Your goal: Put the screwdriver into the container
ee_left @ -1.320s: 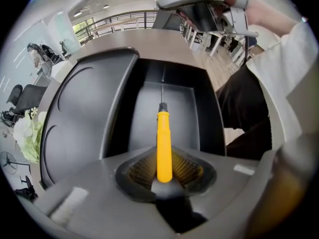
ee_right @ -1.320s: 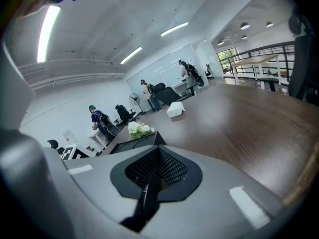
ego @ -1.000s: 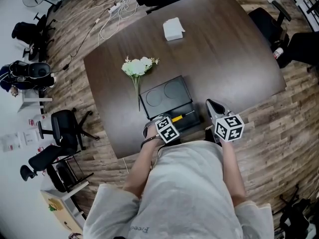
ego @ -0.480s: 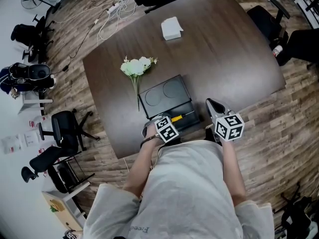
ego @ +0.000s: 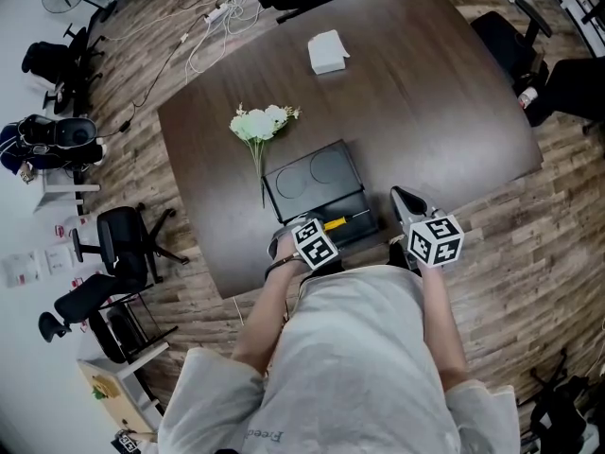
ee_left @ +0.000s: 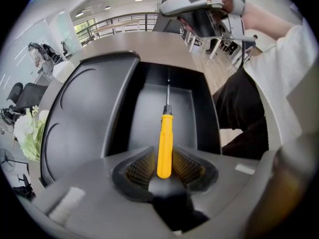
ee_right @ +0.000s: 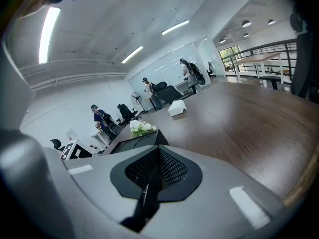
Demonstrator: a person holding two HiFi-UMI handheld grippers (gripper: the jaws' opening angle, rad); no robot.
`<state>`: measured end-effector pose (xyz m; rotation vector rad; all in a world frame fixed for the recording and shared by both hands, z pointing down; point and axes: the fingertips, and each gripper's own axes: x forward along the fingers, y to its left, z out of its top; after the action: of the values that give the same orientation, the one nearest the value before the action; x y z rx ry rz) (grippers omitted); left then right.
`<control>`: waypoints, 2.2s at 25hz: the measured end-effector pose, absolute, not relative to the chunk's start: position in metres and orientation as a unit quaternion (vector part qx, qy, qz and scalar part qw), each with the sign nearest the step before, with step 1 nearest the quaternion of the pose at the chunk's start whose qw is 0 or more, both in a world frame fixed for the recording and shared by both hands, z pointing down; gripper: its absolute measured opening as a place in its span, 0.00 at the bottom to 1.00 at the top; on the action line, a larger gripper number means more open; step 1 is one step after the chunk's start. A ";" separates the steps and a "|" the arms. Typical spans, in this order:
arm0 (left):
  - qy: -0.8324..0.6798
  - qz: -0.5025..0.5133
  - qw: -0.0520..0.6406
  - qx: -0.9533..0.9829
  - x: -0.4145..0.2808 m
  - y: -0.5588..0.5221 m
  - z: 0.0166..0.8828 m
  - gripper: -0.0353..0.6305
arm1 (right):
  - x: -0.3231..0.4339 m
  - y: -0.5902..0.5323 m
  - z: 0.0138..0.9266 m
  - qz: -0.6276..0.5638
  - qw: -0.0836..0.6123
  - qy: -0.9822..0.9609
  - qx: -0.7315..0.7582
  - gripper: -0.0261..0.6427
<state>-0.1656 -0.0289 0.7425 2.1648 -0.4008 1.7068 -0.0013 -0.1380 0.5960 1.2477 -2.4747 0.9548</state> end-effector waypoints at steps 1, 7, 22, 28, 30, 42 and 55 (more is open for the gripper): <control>-0.144 0.602 0.178 0.765 -0.165 -0.029 0.742 0.31 | -0.002 -0.137 0.597 0.324 0.106 -0.841 0.421 0.04; -0.154 0.593 0.186 0.768 -0.164 -0.027 0.739 0.31 | -0.009 -0.135 0.597 0.325 0.116 -0.847 0.405 0.04; -0.227 0.560 0.214 0.768 -0.169 -0.029 0.721 0.31 | -0.036 -0.139 0.600 0.316 0.140 -0.874 0.341 0.04; -0.292 0.521 0.236 0.767 -0.174 -0.031 0.705 0.31 | -0.055 -0.139 0.603 0.306 0.161 -0.891 0.293 0.04; -0.316 0.501 0.246 0.768 -0.174 -0.033 0.698 0.31 | -0.063 -0.139 0.604 0.303 0.170 -0.897 0.274 0.04; -0.489 0.338 0.296 0.748 -0.188 -0.040 0.642 0.31 | -0.101 -0.129 0.614 0.286 0.213 -0.920 0.164 0.04; -0.680 0.124 0.299 0.658 -0.222 -0.021 0.591 0.31 | -0.096 -0.123 0.610 0.249 0.229 -0.936 0.092 0.04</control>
<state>-0.2219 -0.0214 0.5909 1.7471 -1.8061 0.3298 -0.0956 -0.1225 0.6095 0.2543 -2.5774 0.6859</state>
